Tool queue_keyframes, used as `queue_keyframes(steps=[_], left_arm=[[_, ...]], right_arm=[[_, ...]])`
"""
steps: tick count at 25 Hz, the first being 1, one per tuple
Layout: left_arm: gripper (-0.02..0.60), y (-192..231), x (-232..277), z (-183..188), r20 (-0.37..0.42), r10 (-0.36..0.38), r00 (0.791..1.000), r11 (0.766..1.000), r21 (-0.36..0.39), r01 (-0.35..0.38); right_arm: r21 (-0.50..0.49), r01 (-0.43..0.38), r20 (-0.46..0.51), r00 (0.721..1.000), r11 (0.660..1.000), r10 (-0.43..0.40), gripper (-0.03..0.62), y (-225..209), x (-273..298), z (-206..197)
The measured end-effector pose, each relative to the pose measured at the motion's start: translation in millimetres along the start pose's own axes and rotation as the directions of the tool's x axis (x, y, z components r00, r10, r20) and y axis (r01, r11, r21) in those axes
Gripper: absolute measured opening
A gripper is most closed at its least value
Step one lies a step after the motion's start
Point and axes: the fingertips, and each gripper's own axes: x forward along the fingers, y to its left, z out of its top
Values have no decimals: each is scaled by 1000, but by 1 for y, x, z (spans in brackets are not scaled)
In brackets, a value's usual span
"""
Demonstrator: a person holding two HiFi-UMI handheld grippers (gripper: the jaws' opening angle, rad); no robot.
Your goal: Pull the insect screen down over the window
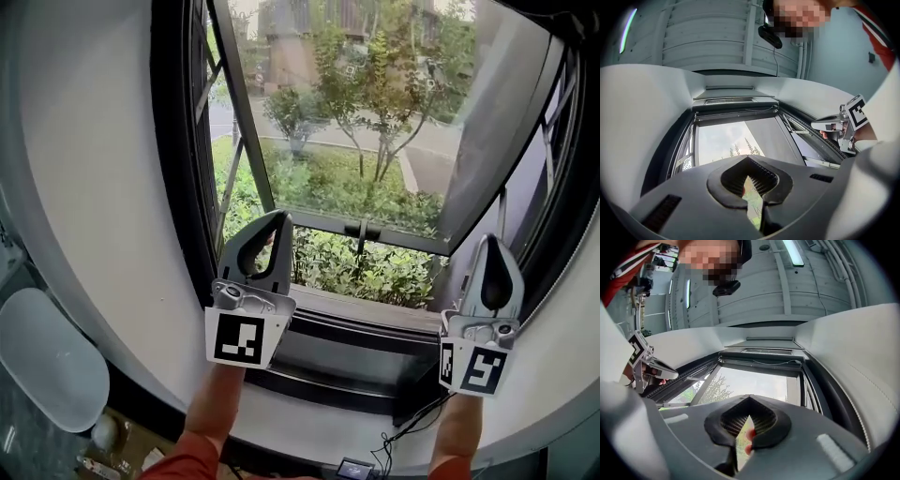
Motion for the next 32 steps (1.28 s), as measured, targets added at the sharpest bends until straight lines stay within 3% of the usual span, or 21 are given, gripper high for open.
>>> queue_keyframes(steps=[11, 21, 24, 29, 32], left_arm=[[5, 13, 49, 46, 77, -20, 997, 997, 77, 14], [5, 27, 100, 89, 95, -64, 993, 966, 256, 38], [5, 31, 119, 107, 113, -69, 991, 938, 345, 26], [5, 45, 151, 134, 114, -81, 990, 870, 492, 15], [5, 53, 167, 146, 83, -81, 993, 830, 557, 21]], right_arm=[[-159, -60, 59, 996, 985, 70, 8, 2, 58, 28], [-245, -97, 57, 992, 965, 115, 9, -24, 117, 73], [-294, -104, 36, 992, 950, 119, 8, -31, 137, 87], [-364, -72, 54, 994, 928, 98, 8, -46, 168, 118], [-449, -68, 53, 993, 891, 102, 8, -54, 186, 129]])
